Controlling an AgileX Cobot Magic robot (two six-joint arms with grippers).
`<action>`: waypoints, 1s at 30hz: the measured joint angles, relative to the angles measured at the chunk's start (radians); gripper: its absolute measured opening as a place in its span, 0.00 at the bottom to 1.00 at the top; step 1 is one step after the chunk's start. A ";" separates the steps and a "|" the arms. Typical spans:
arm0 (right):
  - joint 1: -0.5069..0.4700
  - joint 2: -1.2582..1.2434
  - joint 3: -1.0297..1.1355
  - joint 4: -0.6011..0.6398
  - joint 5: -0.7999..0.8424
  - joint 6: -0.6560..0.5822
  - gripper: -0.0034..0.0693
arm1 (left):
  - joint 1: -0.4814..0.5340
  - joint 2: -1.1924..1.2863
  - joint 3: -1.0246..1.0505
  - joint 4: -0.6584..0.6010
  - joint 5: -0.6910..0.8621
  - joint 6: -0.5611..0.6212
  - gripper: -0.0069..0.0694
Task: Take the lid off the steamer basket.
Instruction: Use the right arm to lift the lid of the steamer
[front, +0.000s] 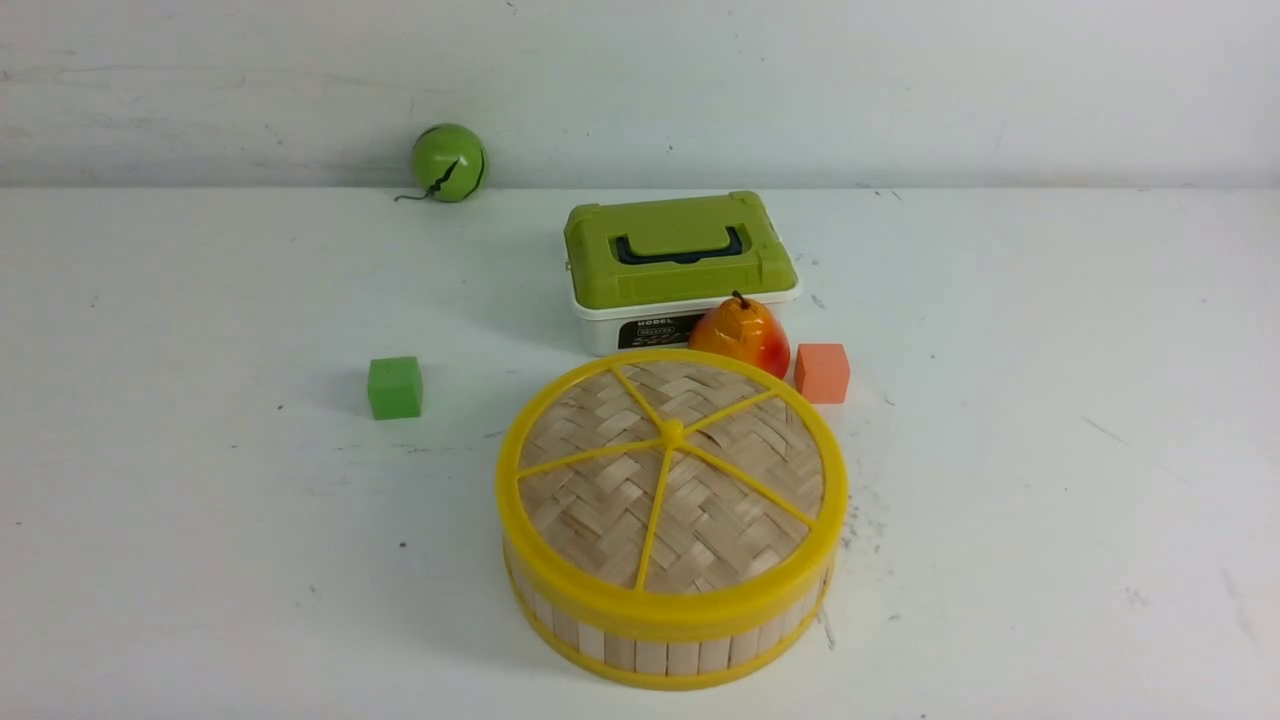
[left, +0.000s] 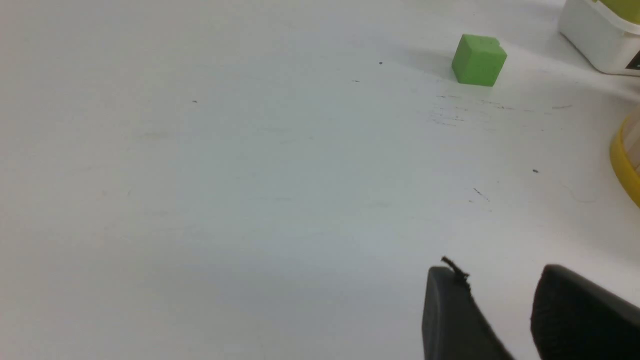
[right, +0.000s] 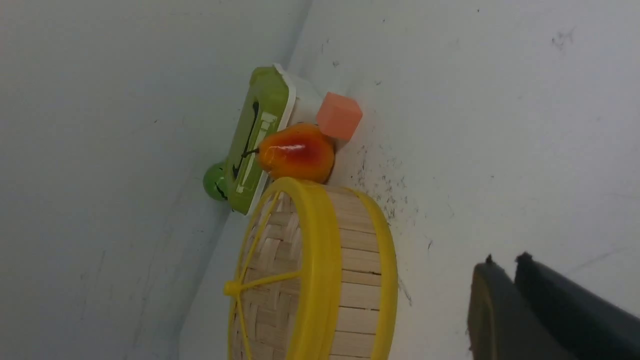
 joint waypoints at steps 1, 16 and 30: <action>0.000 0.000 0.000 0.000 0.000 -0.006 0.13 | 0.000 0.000 0.000 0.000 0.000 0.000 0.40; 0.000 0.474 -0.767 -0.124 0.516 -0.911 0.02 | 0.000 0.000 0.000 0.000 0.000 0.000 0.40; 0.326 1.191 -1.377 -0.300 0.849 -1.002 0.03 | 0.000 0.000 0.000 0.000 0.000 0.000 0.40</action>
